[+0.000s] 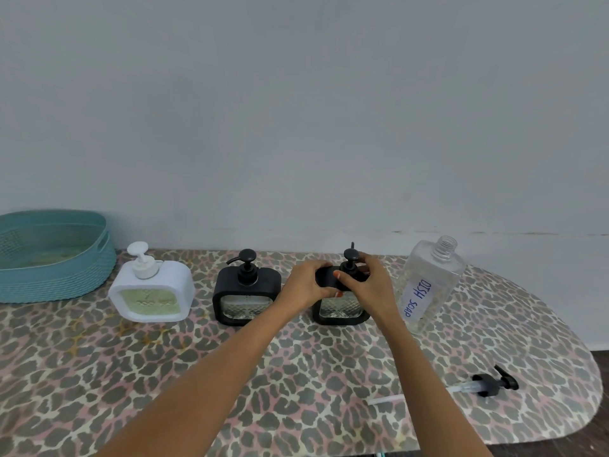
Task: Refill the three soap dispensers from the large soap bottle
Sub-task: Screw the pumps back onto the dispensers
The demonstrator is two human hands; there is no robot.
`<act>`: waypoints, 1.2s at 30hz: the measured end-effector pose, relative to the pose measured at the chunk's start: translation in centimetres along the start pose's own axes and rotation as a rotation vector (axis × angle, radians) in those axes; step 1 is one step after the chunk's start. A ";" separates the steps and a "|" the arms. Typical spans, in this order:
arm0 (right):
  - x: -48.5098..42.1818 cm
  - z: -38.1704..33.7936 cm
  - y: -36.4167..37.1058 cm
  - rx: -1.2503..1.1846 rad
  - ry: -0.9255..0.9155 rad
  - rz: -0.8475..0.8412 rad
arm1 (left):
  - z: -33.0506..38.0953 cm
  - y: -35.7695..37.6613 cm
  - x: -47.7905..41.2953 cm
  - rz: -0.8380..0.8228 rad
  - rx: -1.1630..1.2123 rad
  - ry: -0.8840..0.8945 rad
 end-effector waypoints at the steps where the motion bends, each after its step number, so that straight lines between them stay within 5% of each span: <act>1: -0.1 0.1 -0.2 0.013 -0.008 -0.049 | 0.0 0.0 0.0 0.000 -0.002 -0.001; 5: -0.4 0.7 -0.6 0.060 -0.015 -0.140 | 0.0 0.0 -0.1 -0.001 -0.008 -0.001; 28: 0.3 1.0 1.1 0.011 0.102 0.268 | -0.2 0.2 -0.1 0.035 0.004 0.010; 36: 0.4 0.8 1.1 -0.010 0.128 0.271 | -0.5 0.2 -0.1 0.028 0.017 0.012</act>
Point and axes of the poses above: each hand's wrist, its own x-axis away from the middle knuckle, its own y-axis out of the palm, z = x × y, the point moved 5 cm from there along -x, towards the middle knuckle, and after that the axes turned 9 degrees about x, right-handed, at the moved point
